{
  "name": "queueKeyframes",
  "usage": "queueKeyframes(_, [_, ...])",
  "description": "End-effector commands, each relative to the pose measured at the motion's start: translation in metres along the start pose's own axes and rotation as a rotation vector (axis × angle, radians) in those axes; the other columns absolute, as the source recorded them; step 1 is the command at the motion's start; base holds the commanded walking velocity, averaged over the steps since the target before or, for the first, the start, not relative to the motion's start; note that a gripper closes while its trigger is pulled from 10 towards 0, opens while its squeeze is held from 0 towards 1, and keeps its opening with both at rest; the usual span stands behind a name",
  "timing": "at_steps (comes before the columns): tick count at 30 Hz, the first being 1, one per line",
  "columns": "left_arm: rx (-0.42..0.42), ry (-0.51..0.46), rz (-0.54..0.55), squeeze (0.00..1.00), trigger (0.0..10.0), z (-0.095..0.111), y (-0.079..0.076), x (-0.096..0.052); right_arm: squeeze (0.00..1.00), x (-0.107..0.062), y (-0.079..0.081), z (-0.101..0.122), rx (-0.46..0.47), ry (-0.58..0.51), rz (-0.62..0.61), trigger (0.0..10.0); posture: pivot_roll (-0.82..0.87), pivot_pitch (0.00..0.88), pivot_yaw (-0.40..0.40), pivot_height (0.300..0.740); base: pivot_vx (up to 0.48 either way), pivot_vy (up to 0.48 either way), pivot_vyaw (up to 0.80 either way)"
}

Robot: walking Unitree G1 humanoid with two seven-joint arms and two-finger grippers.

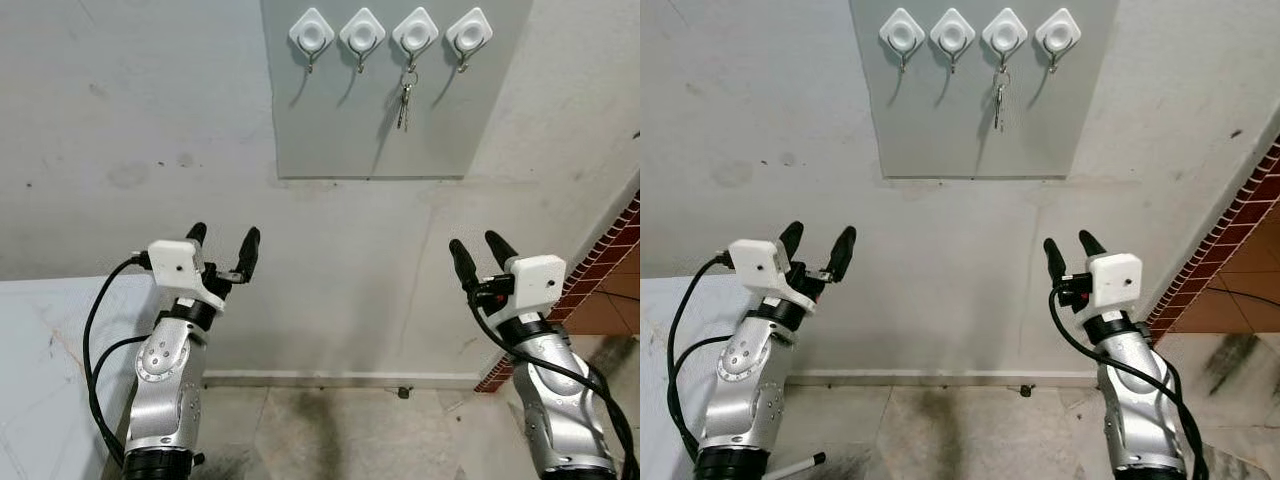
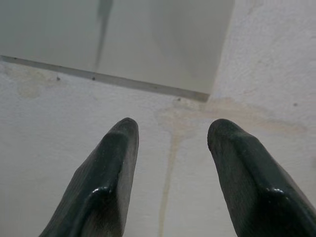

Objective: Hang keys on a hook

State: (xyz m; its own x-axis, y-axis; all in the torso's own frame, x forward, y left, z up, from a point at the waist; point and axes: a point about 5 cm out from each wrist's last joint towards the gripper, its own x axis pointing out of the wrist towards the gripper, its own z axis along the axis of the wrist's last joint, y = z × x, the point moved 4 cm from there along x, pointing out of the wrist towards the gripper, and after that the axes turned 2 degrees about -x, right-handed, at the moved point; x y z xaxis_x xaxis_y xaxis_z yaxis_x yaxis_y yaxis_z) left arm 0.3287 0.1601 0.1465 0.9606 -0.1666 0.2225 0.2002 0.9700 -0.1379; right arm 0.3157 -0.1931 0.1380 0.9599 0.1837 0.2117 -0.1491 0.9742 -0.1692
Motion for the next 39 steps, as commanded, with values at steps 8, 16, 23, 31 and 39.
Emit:
queueKeyframes(8, [0.011,0.031,0.163,0.0,10.0,0.01,0.002,-0.006,0.0,-0.003,0.001,0.022,-0.026,-0.023,-0.051,10.0,0.0,0.0,0.011,0.74,0.0,0.0,0.0])
queueKeyframes(16, [-0.014,0.03,0.134,0.0,10.0,0.013,-0.001,-0.004,0.0,0.0,0.007,0.021,-0.036,-0.008,-0.039,10.0,0.0,0.0,0.008,0.74,0.0,0.0,0.6])
queueKeyframes(23, [-0.011,0.052,0.158,0.0,10.0,0.013,0.004,-0.002,0.0,-0.001,0.005,0.021,-0.02,0.005,-0.049,10.0,0.0,0.0,0.009,0.74,0.0,0.0,0.8])
queueKeyframes(31, [-0.02,0.083,0.171,0.0,10.0,0.007,0.003,-0.001,0.0,0.0,0.006,0.023,-0.014,0.007,-0.05,10.0,-0.01,0.0,0.008,0.74,0.0,0.0,0.8])
queueKeyframes(39, [-0.04,0.089,0.175,0.0,10.0,0.005,0.001,0.001,0.0,0.001,0.003,0.024,-0.031,0.011,-0.036,10.0,-0.01,0.0,-0.001,0.74,0.0,0.0,0.8])
